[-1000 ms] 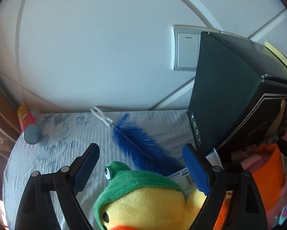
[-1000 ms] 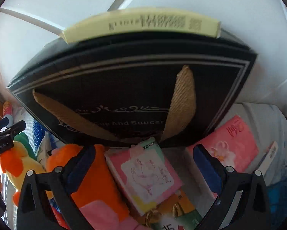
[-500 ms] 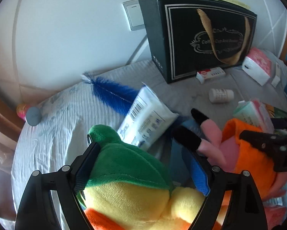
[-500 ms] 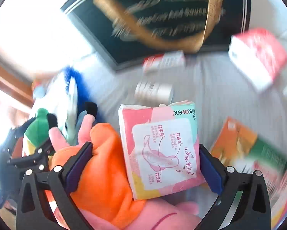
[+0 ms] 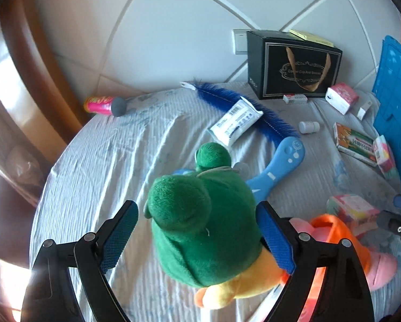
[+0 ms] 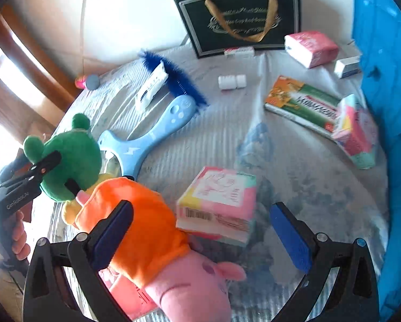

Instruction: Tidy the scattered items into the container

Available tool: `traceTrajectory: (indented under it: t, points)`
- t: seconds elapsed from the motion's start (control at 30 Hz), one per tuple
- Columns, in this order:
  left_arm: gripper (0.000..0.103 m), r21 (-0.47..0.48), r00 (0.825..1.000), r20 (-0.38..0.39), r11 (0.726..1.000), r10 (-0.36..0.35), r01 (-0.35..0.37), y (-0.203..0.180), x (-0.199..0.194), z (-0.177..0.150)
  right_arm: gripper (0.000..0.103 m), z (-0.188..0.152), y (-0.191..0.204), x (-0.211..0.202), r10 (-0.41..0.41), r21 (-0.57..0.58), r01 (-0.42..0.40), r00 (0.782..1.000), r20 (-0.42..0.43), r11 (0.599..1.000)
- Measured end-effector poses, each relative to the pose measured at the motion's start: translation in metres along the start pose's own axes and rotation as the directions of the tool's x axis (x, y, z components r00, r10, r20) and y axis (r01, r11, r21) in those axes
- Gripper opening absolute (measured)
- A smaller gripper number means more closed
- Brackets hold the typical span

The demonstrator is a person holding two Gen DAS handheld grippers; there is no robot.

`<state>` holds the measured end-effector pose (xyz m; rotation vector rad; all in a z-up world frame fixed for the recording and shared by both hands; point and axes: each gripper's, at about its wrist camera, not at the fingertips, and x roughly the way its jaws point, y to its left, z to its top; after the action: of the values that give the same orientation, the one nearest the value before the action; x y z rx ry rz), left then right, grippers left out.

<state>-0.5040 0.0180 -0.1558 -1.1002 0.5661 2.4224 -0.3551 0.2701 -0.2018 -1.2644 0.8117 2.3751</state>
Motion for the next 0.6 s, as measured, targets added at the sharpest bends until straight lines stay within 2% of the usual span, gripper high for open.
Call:
traceTrajectory:
  t: [0.07, 0.23, 0.37, 0.5, 0.57, 0.6]
  points:
    - [0.091, -0.043, 1.000, -0.017, 0.999, 0.010, -0.011, 0.015, -0.009, -0.013, 0.103, -0.010, 0.002, -0.011, -0.003, -0.010, 0.003, 1.000, -0.002, 1.000]
    - [0.091, -0.059, 0.993, -0.105, 0.996, 0.057, -0.064, 0.024, -0.010, -0.056, 0.103, -0.041, 0.005, -0.018, -0.018, -0.039, 0.016, 0.999, -0.037, 0.999]
    - [0.091, -0.087, 0.992, -0.124, 0.996, -0.027, 0.017, 0.006, -0.020, -0.085, 0.103, -0.060, 0.014, -0.018, -0.042, -0.113, 0.038, 0.998, -0.039, 0.993]
    - [0.091, -0.094, 0.981, -0.175, 0.993, -0.085, 0.069, -0.031, -0.021, -0.109, 0.103, -0.072, 0.011, -0.020, -0.082, -0.138, 0.077, 0.996, -0.032, 0.987]
    - [0.091, -0.103, 0.975, -0.200, 0.991, -0.100, 0.080, -0.047, -0.021, -0.120, 0.100, -0.079, 0.005, -0.021, -0.084, -0.138, 0.078, 0.996, -0.041, 0.987]
    - [0.091, -0.106, 0.972, -0.209, 0.991, -0.106, 0.086, -0.054, -0.021, -0.126, 0.094, -0.084, 0.003, -0.020, -0.084, -0.144, 0.075, 0.995, -0.052, 0.987]
